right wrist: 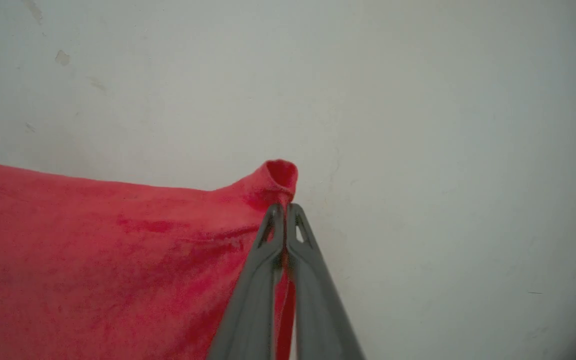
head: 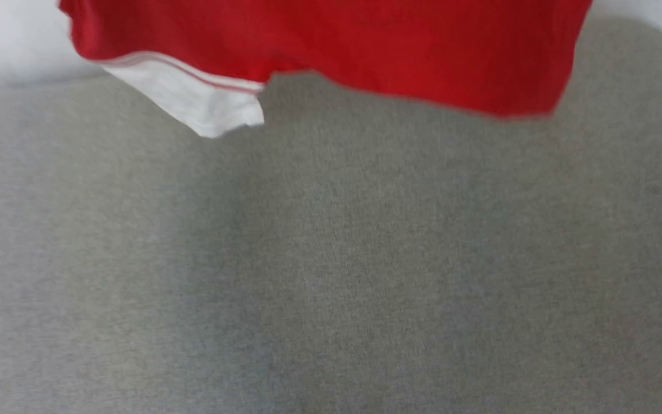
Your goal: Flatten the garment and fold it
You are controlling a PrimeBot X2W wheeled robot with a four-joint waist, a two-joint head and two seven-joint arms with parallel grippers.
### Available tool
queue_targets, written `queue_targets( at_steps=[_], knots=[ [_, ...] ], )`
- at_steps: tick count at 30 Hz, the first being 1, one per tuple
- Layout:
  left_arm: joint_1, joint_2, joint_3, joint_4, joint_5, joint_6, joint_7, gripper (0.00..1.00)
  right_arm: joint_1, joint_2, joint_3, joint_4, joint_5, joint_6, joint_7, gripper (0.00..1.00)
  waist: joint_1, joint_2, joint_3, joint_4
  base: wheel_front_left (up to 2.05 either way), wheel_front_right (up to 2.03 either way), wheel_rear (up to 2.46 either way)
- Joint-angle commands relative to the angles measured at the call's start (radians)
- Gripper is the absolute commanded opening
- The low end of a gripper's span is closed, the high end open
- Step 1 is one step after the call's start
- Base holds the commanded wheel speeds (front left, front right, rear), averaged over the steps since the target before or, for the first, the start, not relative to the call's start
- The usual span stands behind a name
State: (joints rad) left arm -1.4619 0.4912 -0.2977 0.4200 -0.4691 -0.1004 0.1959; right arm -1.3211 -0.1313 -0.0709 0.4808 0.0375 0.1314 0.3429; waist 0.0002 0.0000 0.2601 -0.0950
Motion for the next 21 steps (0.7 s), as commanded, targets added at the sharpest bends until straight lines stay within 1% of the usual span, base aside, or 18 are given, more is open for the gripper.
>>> queue_targets(
  at_steps=[1, 7, 9, 13, 17, 21],
  knots=[
    [-0.035, -0.006, 0.000, 0.003, 0.013, 0.001, -0.017, 0.00, -0.030, 0.011, -0.007, 0.010, -0.012, -0.001, -0.010, 0.00, -0.0002, 0.0000, 0.134, -0.029, 0.00, 0.00, 0.00],
    [-0.146, -0.008, -0.003, 0.018, 0.042, -0.006, -0.125, 0.00, -0.115, 0.037, -0.032, 0.031, -0.053, -0.001, -0.067, 0.00, -0.0002, 0.0000, 0.273, -0.048, 0.00, 0.00, 0.00],
    [-0.165, -0.009, -0.005, 0.021, 0.044, -0.008, -0.139, 0.00, -0.130, 0.039, -0.036, 0.033, -0.060, -0.001, -0.077, 0.00, -0.0002, 0.0000, 0.293, -0.048, 0.00, 0.00, 0.00],
    [-0.243, -0.010, 0.003, 0.028, 0.043, -0.012, -0.189, 0.00, -0.197, 0.040, -0.051, 0.041, -0.095, -0.001, -0.124, 0.00, -0.0002, 0.0000, 0.370, -0.040, 0.00, 0.00, 0.00],
    [-0.306, -0.014, 0.020, 0.006, 0.032, -0.015, -0.244, 0.00, -0.263, 0.010, -0.055, 0.033, -0.114, -0.001, -0.167, 0.00, -0.0002, 0.0000, 0.459, -0.018, 0.00, 0.00, 0.00],
    [-0.306, 0.001, 0.019, -0.007, 0.017, -0.021, -0.290, 0.00, -0.276, -0.029, -0.049, 0.033, -0.118, -0.001, -0.201, 0.00, -0.0002, 0.0000, 0.521, 0.001, 0.00, 0.00, 0.00]
  ],
)
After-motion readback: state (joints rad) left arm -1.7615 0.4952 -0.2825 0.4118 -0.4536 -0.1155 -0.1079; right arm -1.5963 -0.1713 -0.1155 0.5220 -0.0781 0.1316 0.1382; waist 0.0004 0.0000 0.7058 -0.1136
